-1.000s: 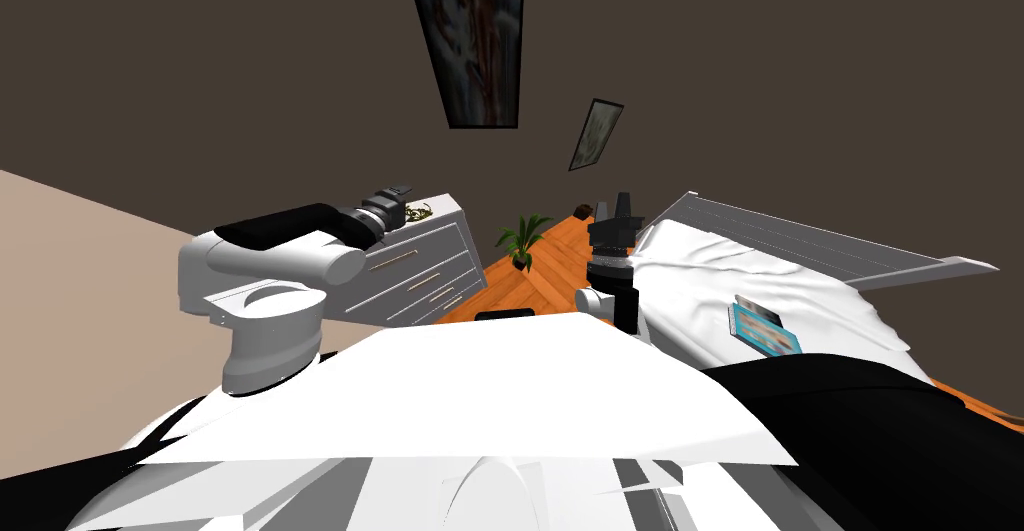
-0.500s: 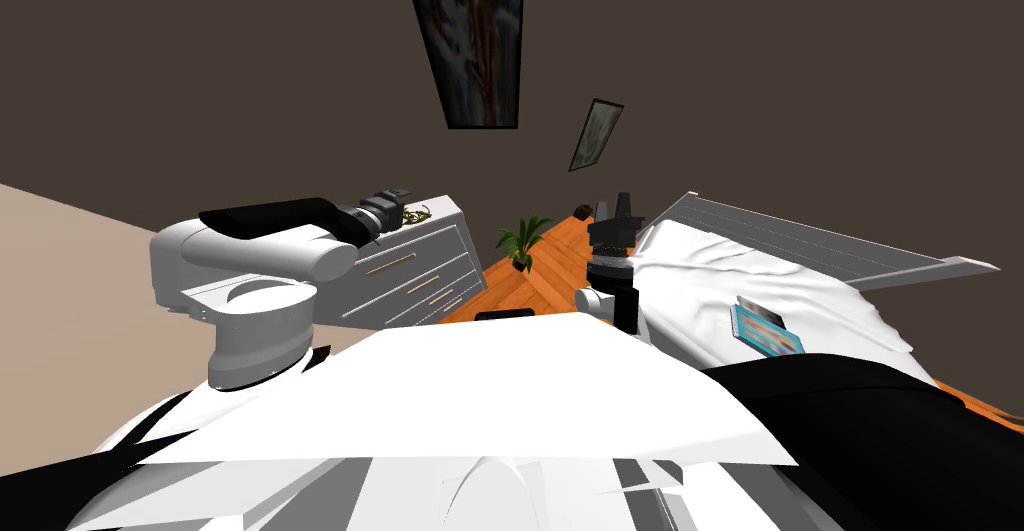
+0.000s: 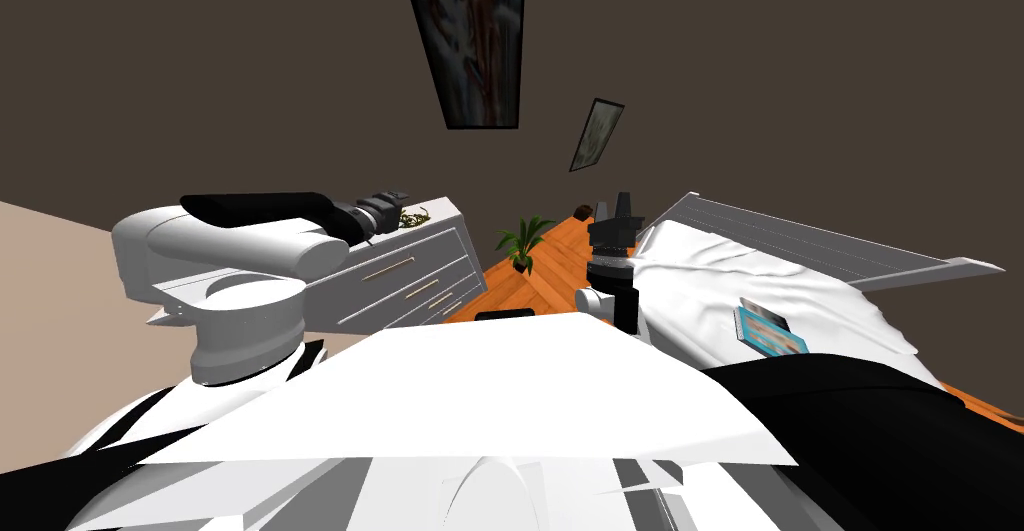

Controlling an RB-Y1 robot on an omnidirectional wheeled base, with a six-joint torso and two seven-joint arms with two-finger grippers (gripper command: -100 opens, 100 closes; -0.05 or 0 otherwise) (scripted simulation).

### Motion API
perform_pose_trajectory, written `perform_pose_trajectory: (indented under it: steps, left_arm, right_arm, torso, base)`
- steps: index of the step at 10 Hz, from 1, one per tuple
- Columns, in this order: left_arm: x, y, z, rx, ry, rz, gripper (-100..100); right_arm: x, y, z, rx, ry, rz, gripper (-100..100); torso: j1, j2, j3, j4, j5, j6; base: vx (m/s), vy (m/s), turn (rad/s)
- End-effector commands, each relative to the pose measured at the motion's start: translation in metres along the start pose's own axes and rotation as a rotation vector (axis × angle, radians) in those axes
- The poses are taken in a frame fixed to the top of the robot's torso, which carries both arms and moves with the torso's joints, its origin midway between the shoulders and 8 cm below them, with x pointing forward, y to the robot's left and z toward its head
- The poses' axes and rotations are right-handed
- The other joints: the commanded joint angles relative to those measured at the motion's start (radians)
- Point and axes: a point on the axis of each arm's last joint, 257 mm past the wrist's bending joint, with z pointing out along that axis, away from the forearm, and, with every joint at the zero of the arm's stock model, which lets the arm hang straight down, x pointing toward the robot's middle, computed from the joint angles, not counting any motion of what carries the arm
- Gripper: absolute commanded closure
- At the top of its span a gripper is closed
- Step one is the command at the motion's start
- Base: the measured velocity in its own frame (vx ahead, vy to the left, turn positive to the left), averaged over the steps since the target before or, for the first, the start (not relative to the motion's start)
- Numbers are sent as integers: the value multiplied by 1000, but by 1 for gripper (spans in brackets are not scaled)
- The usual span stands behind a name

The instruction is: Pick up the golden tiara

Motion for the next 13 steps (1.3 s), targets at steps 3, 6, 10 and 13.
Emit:
perform_pose_trajectory:
  steps: [3,6,10,13]
  left_arm:
    - [-4,5,-7,-61,14,24,-100]
    - [-5,17,-12,-127,21,37,-100]
    - [-9,28,-22,-204,28,64,-100]
    - [-12,34,-33,-255,28,92,-100]
  right_arm:
    - [0,0,0,0,0,0,0]
    - [0,0,0,0,0,0,0]
    - [0,0,0,0,0,0,0]
    - [0,0,0,0,0,0,0]
  torso:
    - [0,0,0,0,0,0]
    - [1,-2,-1,0,0,0]
    - [1,-1,-1,0,0,0]
    - [1,0,0,0,0,0]
  base:
    - [47,17,-12]
    - [57,19,-11]
    - [50,20,-10]
    - [49,22,-12]
